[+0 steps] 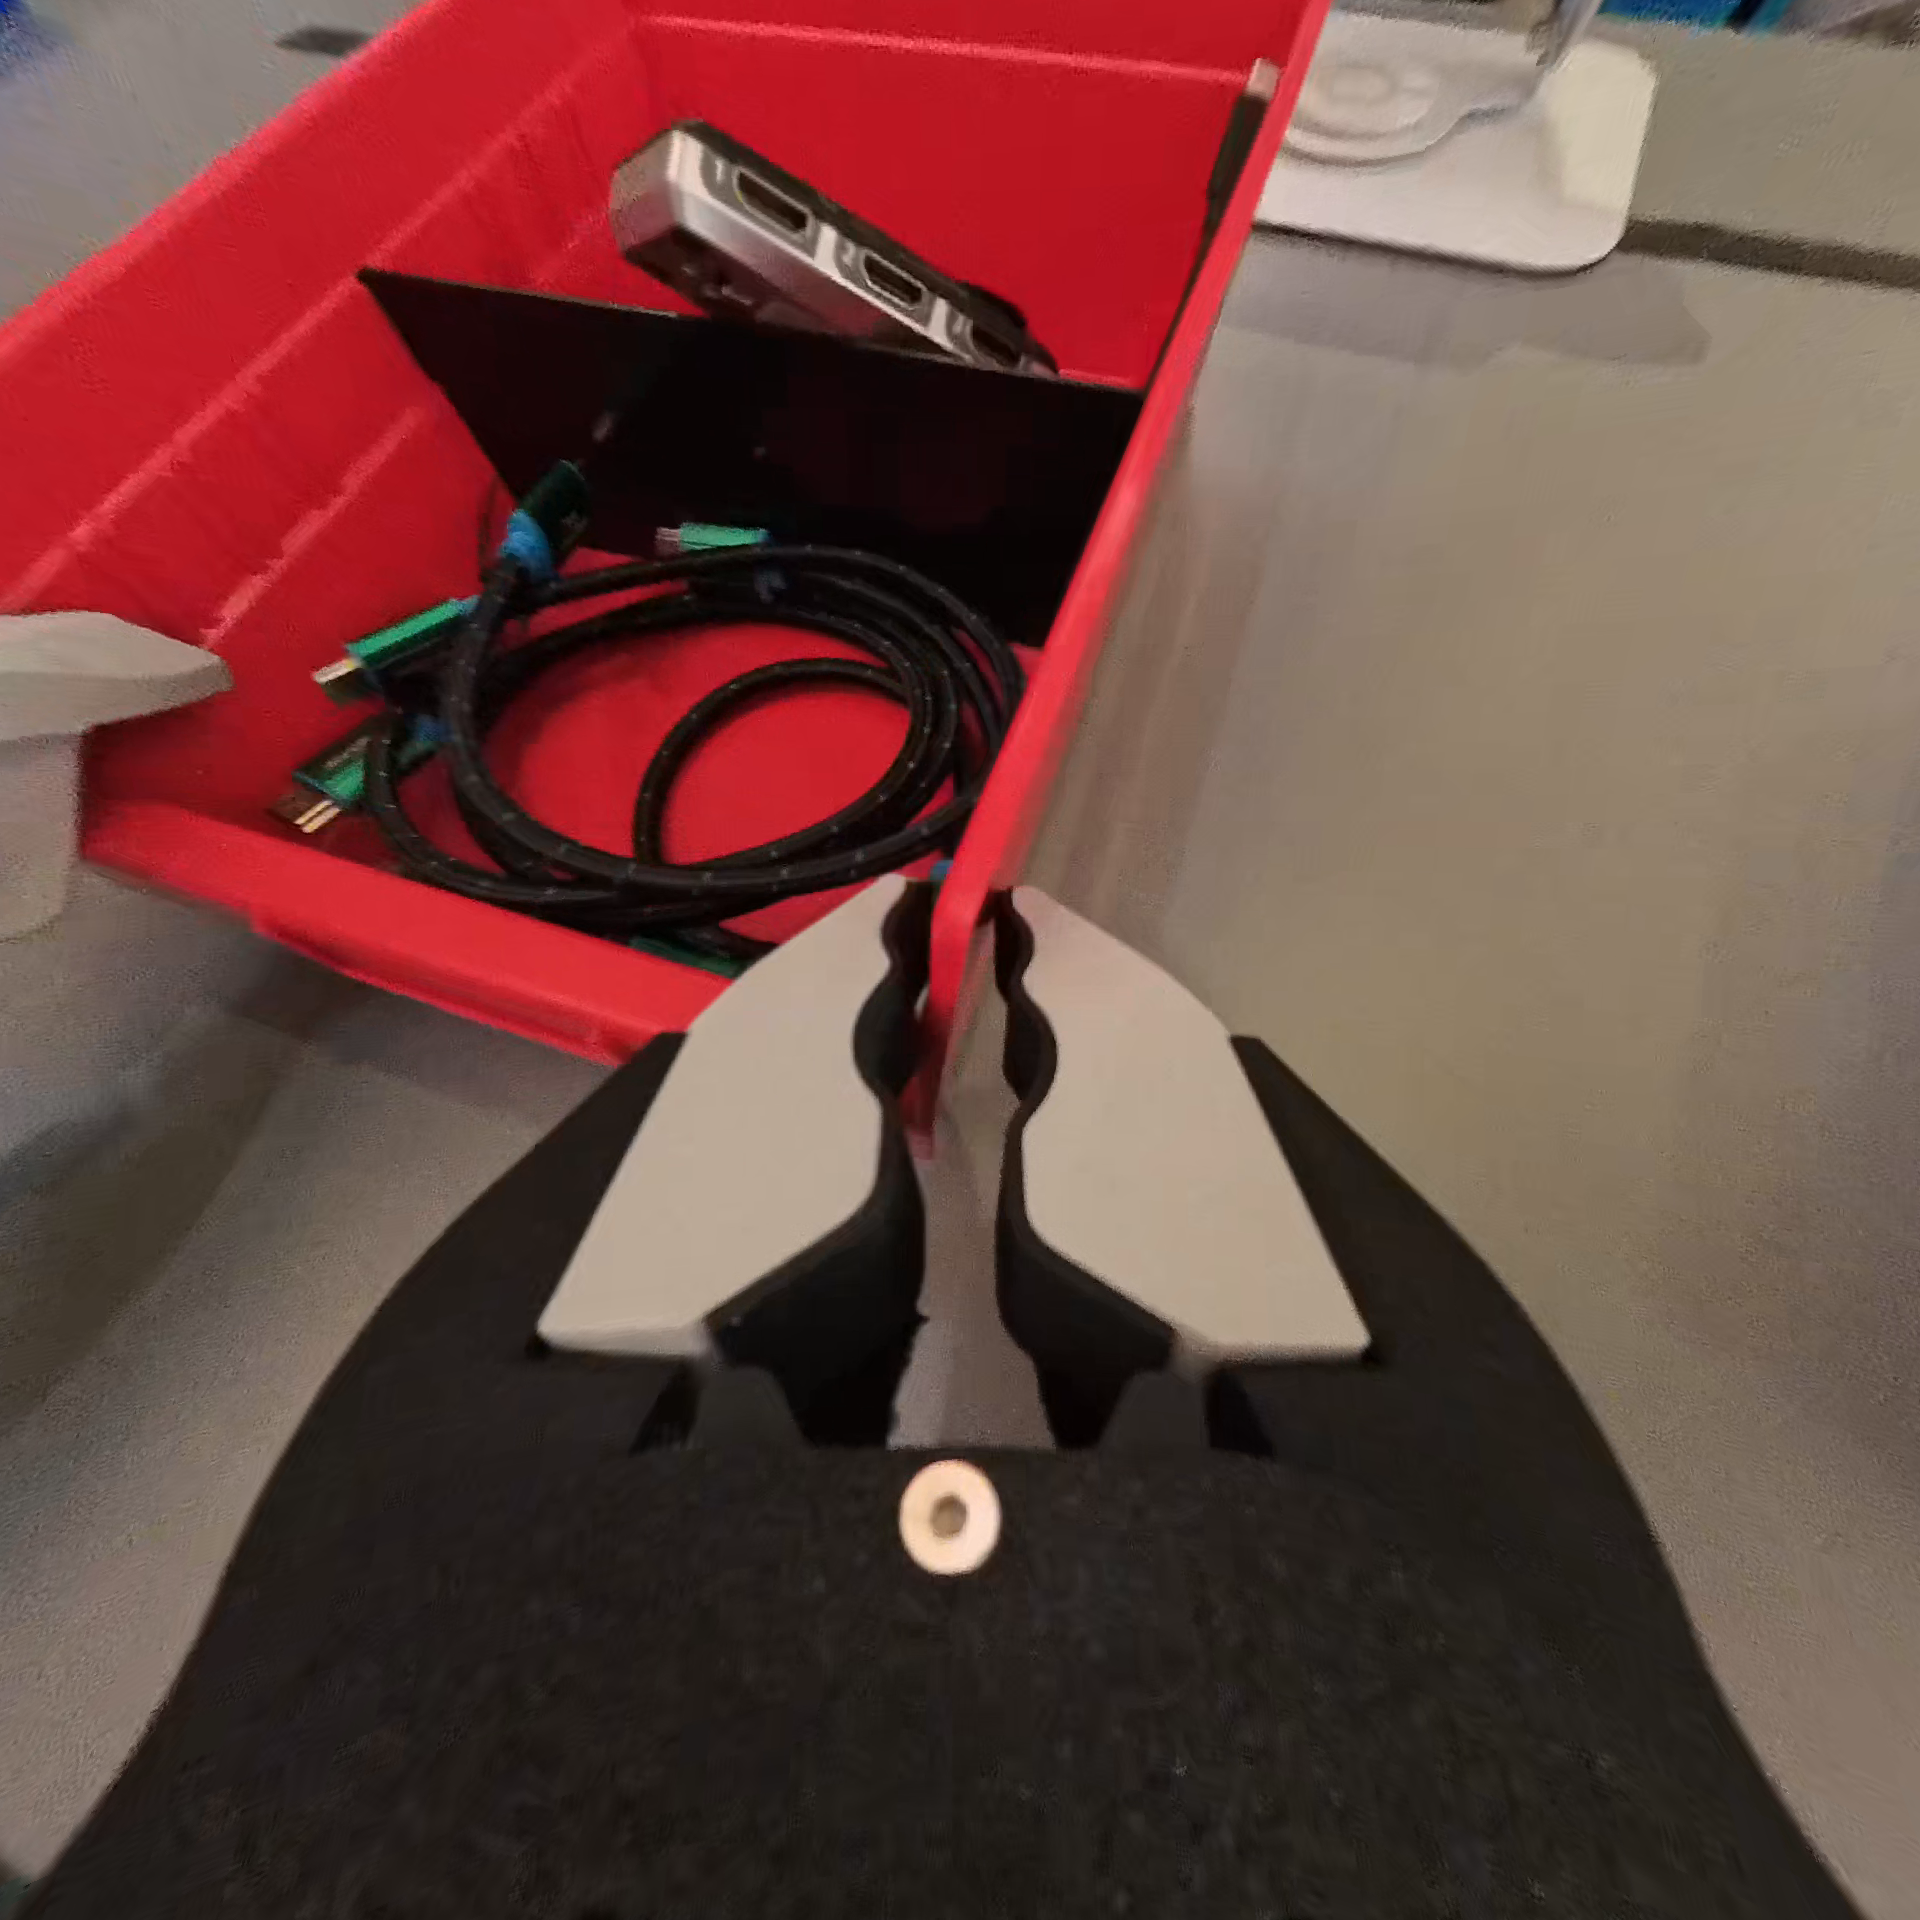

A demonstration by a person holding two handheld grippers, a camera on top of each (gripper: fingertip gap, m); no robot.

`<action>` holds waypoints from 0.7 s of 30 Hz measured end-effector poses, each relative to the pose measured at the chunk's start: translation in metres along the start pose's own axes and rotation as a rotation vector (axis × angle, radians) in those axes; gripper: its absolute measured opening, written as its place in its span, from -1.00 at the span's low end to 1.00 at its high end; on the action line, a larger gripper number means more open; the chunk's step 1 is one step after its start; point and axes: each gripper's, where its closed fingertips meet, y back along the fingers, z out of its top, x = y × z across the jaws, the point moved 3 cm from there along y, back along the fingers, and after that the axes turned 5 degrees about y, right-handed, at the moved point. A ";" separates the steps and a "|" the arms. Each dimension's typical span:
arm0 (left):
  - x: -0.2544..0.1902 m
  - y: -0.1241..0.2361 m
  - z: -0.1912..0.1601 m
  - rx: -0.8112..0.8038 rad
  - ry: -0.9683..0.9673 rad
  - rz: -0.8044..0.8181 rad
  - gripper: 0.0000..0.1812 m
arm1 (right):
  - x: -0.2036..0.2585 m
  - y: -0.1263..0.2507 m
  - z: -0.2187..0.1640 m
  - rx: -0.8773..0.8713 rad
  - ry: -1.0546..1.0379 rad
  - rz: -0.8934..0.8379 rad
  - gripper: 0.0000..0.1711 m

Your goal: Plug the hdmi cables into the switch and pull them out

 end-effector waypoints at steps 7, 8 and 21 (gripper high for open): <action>0.090 0.060 0.029 -0.136 -0.039 0.129 -0.96 | 0.086 -0.011 0.067 -0.168 -0.019 0.101 -0.84; 0.109 0.066 0.030 -0.147 -0.027 0.145 -0.96 | 0.104 -0.018 0.073 -0.174 0.007 0.103 -0.84; 0.229 0.059 0.017 -0.275 0.087 0.184 -0.97 | 0.211 -0.088 0.059 -0.159 0.053 0.212 -0.77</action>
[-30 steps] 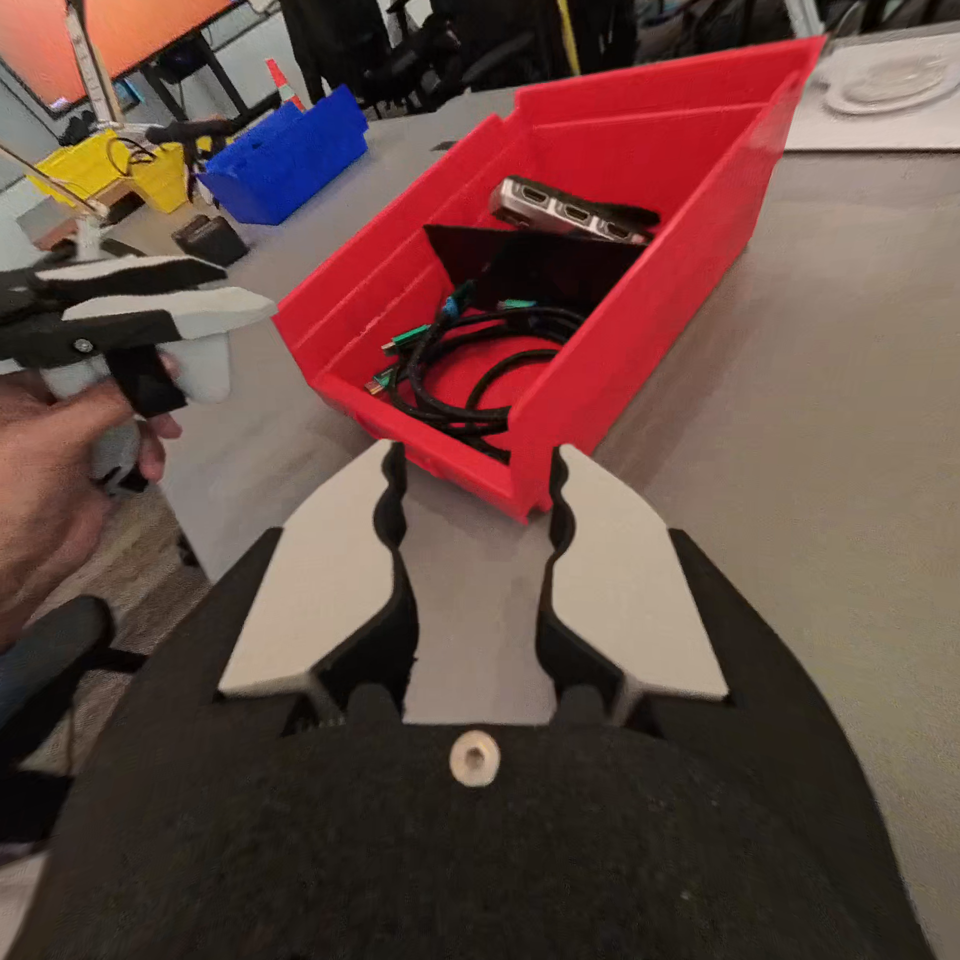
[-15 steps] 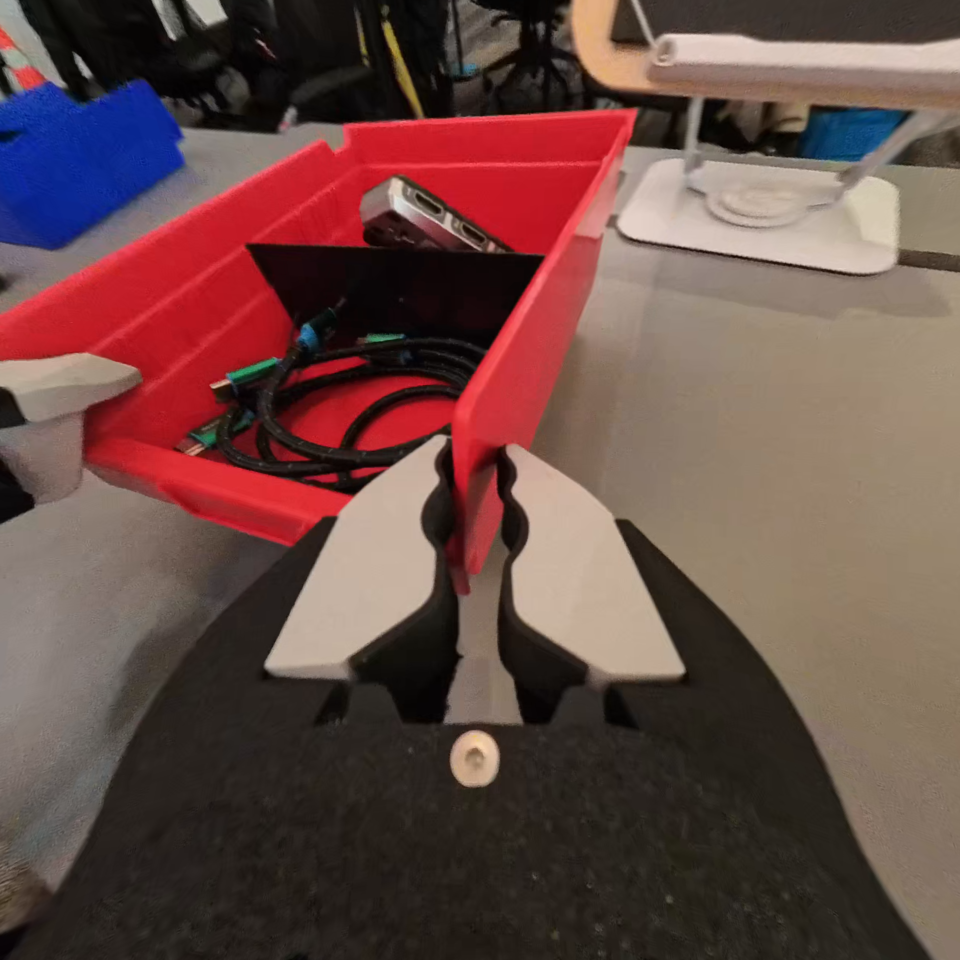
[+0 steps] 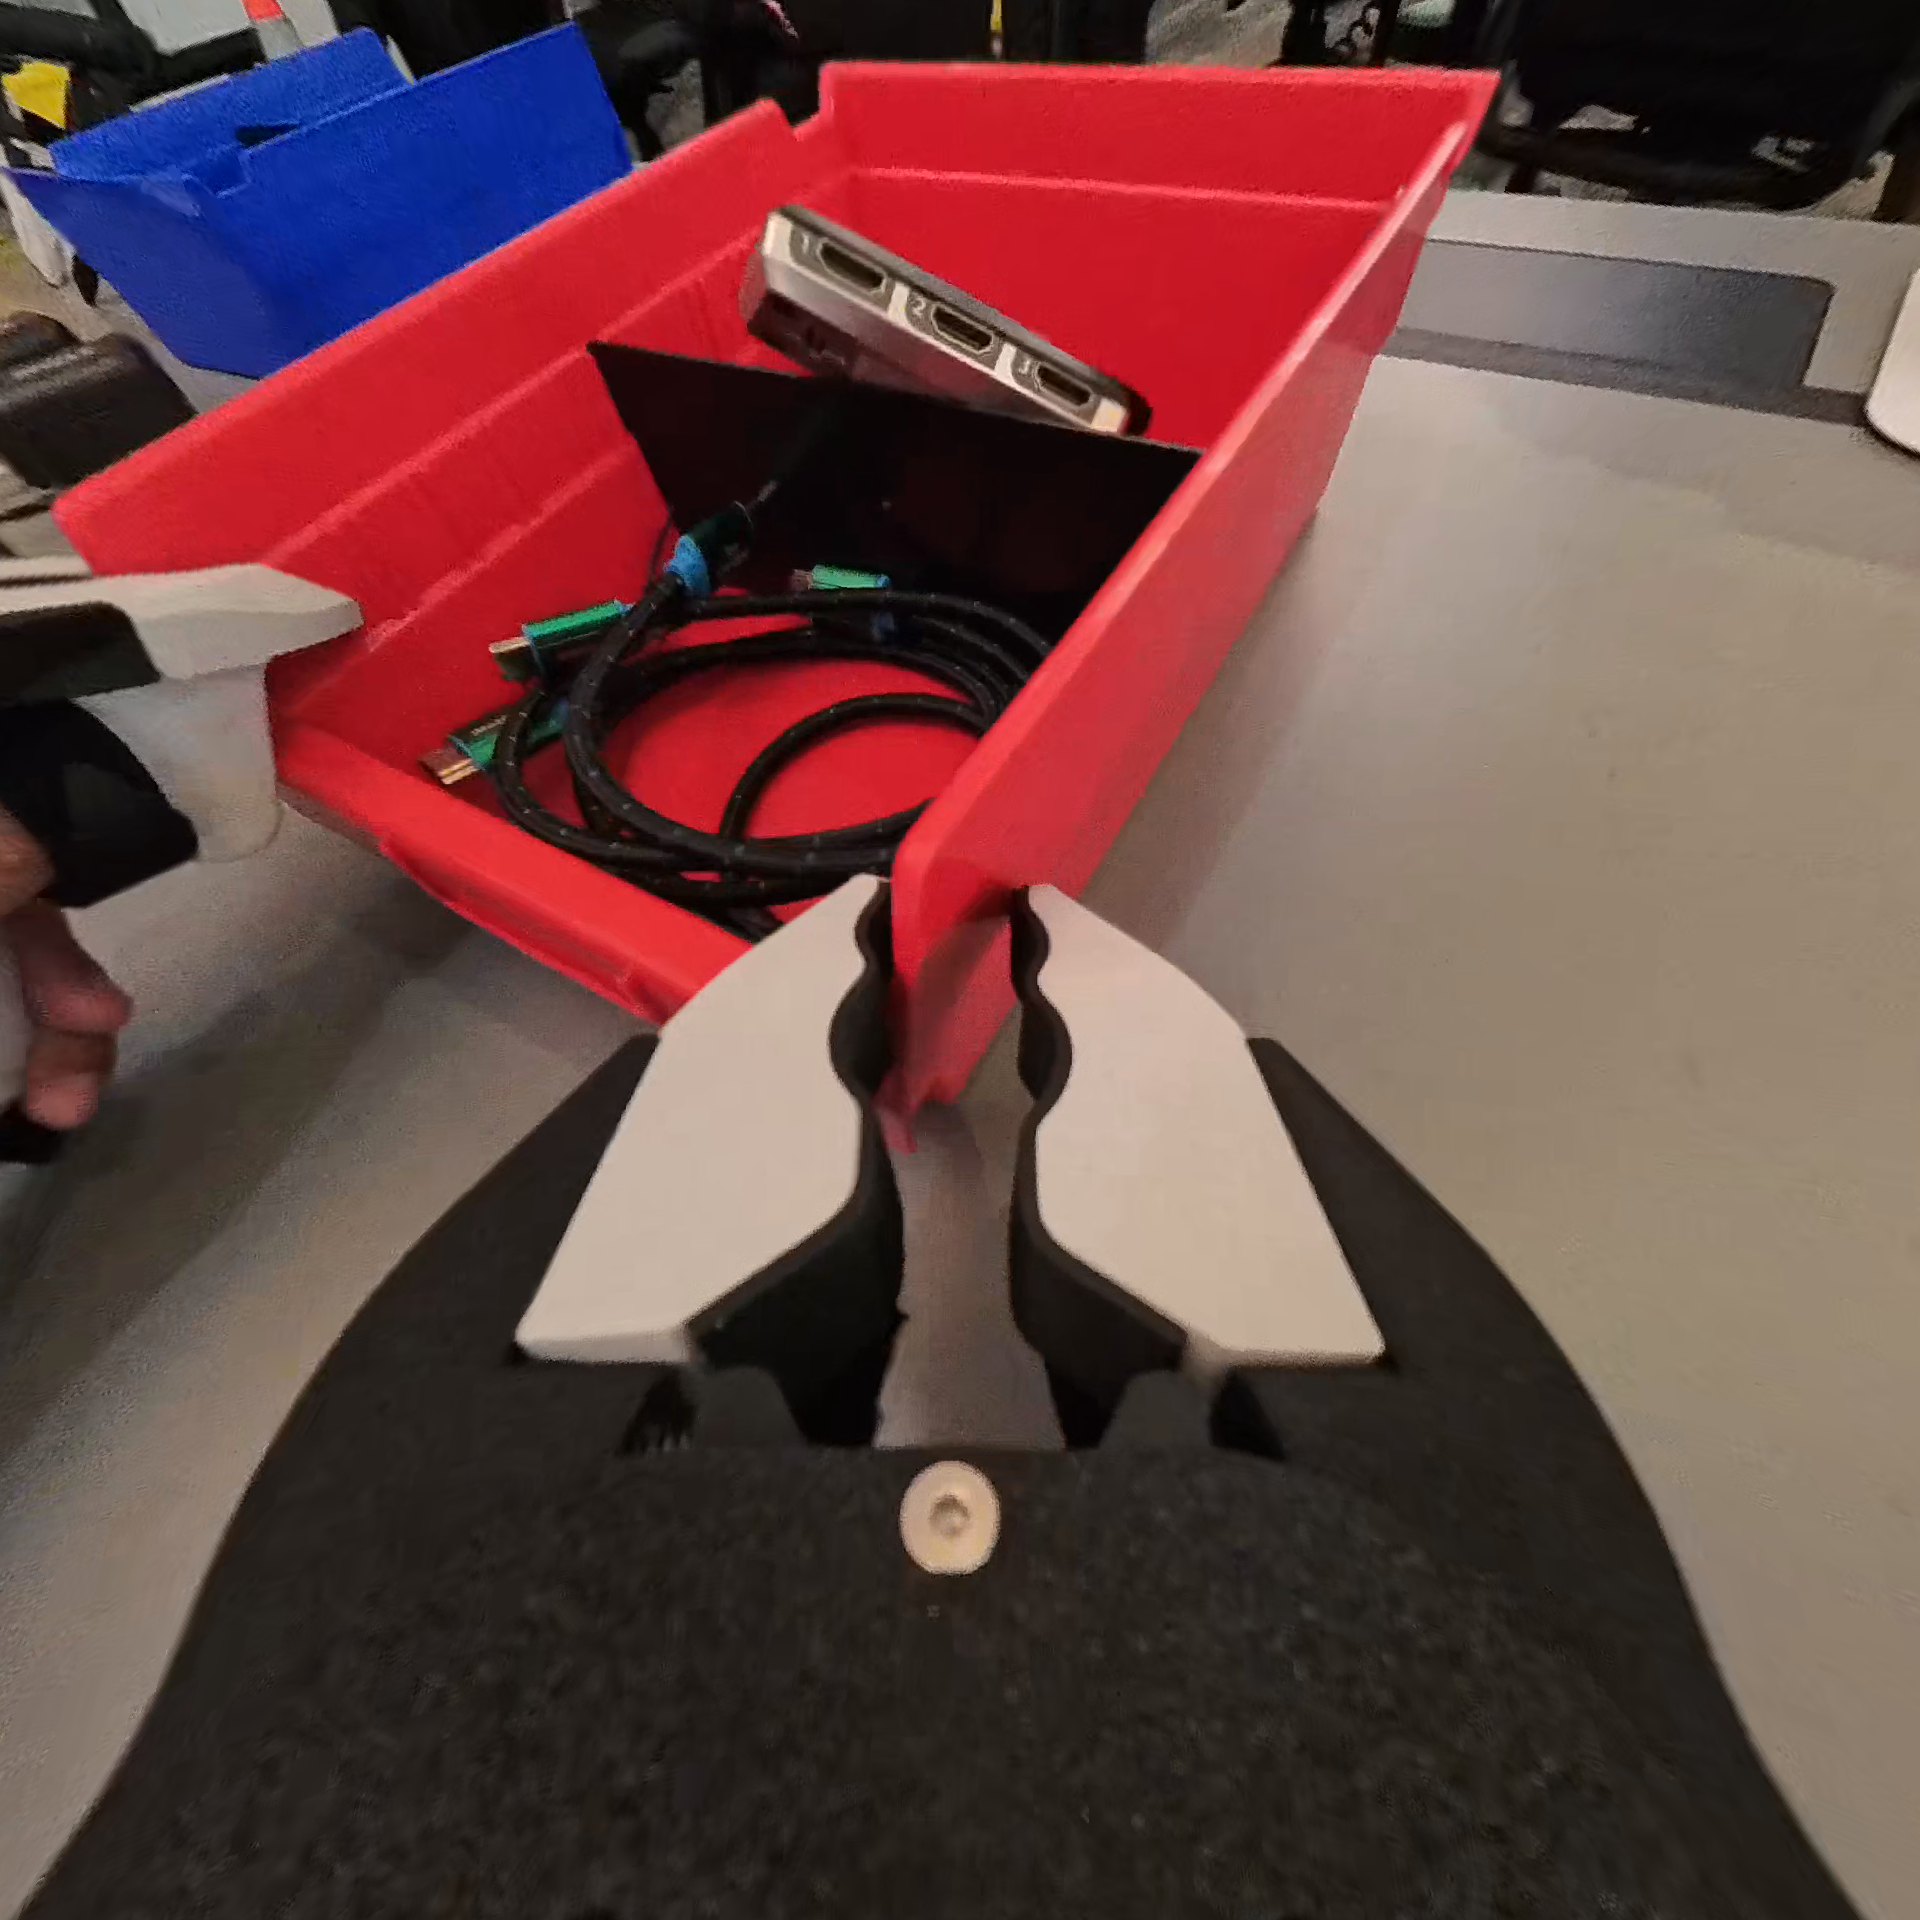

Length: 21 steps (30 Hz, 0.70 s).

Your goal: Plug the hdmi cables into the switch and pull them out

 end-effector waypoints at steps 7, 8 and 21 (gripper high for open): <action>-0.017 0.061 0.036 -0.203 -0.104 0.064 -0.44 | -0.029 0.068 0.006 -0.038 -0.077 0.444 -0.68; -0.026 0.073 0.042 -0.218 -0.109 0.066 -0.40 | -0.047 0.088 0.006 -0.065 -0.061 0.448 -0.65; -0.185 0.067 -0.059 -0.020 -0.106 -0.064 -0.28 | -0.367 0.351 -0.111 -0.012 -0.132 -0.490 -0.60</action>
